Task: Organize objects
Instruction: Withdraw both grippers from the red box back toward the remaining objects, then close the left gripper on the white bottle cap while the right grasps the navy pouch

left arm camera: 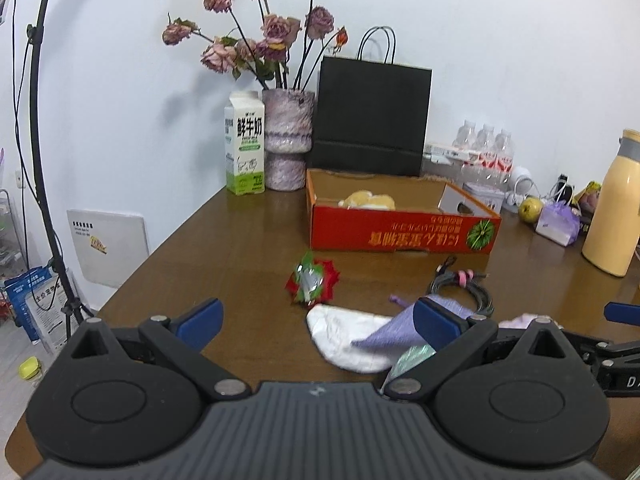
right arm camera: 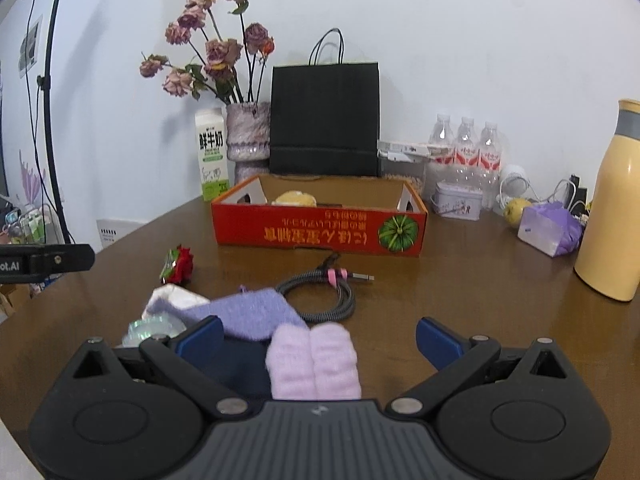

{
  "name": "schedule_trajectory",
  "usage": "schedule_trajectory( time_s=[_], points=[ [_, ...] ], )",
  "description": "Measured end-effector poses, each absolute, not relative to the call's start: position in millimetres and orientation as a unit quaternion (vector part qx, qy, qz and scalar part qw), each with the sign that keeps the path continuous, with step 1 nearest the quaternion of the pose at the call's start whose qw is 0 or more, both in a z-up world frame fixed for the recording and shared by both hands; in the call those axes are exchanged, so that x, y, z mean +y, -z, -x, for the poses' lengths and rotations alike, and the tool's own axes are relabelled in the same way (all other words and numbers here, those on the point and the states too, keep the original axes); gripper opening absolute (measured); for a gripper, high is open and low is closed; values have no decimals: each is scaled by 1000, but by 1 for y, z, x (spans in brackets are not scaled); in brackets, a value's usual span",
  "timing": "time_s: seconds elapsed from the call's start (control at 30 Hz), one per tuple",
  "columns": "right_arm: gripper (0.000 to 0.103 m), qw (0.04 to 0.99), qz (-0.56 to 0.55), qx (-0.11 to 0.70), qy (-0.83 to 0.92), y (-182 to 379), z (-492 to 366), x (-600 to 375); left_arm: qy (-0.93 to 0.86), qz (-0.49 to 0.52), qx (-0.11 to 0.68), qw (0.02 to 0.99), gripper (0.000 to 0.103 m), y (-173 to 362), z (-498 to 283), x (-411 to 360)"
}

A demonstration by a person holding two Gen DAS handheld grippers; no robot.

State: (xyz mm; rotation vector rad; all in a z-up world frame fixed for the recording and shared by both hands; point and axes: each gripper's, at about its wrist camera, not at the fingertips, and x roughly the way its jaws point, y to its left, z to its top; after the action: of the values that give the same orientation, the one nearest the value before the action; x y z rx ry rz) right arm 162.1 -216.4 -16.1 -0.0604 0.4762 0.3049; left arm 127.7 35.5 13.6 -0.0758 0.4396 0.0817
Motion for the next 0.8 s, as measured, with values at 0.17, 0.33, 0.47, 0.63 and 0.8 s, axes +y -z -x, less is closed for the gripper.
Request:
schedule_trajectory(
  time_s=[0.17,0.33,0.47,0.63,0.8],
  points=[
    [103,954,36,252,-156,30,-154,-216,-40,33,235,971,103,0,-121,40],
    [103,946,42,273,-168,43,-147,-212,-37,30,249,967,103,12,-114,42],
    [103,941,43,284,-180,47,-139,-210,-33,27,260,965,103,22,-110,45],
    [103,933,44,299,-196,51,-132,-207,-34,36,267,962,103,29,-108,51],
    [101,926,37,308,-215,53,-128,-203,-33,39,266,963,103,30,-106,53]
  ],
)
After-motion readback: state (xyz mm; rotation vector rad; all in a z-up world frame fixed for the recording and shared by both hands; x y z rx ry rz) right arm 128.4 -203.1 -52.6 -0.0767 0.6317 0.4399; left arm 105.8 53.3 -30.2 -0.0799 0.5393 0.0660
